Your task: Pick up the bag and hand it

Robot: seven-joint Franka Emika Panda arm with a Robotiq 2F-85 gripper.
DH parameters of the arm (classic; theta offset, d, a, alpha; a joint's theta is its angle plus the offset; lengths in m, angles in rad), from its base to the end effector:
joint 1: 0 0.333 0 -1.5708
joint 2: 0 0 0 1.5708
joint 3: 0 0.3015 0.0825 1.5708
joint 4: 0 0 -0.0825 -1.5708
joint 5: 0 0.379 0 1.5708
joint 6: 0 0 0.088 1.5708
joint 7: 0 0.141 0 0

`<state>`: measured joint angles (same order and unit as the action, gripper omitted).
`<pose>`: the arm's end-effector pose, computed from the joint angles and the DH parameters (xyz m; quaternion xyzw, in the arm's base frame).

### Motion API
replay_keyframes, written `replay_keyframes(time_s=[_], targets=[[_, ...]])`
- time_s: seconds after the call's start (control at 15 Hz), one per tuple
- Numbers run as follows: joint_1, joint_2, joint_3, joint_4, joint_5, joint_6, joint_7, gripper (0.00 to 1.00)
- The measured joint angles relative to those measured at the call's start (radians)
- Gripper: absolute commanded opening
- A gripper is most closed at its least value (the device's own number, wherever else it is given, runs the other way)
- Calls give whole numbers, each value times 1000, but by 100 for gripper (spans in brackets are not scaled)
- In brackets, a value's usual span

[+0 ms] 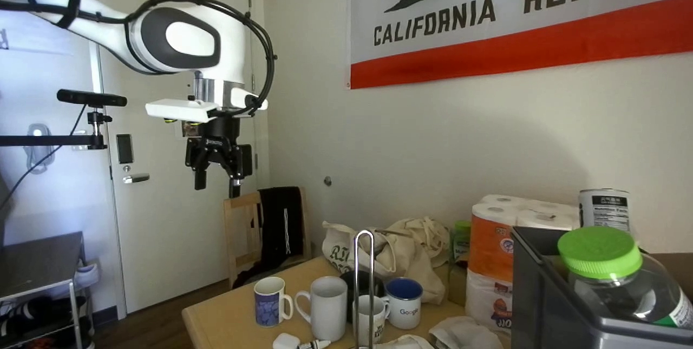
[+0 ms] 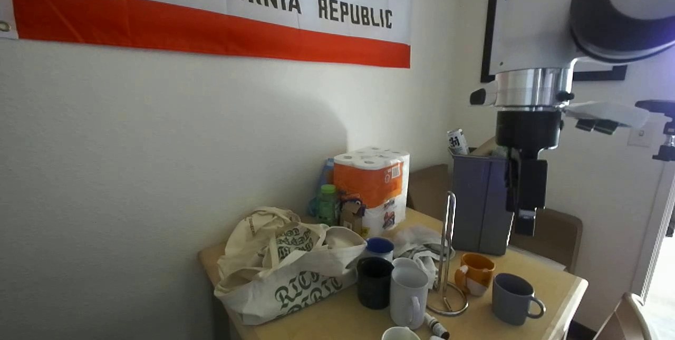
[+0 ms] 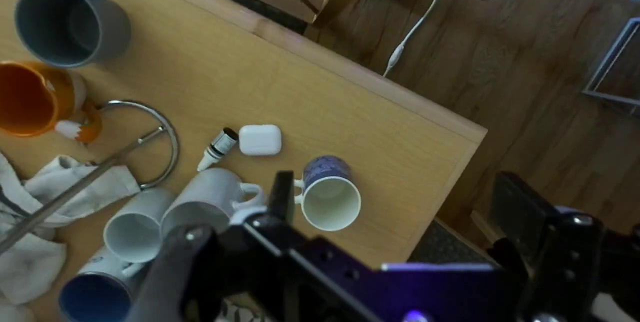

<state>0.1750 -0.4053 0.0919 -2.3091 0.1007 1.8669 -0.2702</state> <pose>0.4070 0.1239 0.4519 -0.9686 -0.2462 0.0187 0.0299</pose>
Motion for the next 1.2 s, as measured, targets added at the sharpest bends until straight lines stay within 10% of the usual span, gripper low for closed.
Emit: replay_keyframes(time_s=[0.73, 1.2], targets=[[19, 39, 12, 27, -15, 43, -46, 100], [5, 410, -7, 284, -140, 247, -321, 100]])
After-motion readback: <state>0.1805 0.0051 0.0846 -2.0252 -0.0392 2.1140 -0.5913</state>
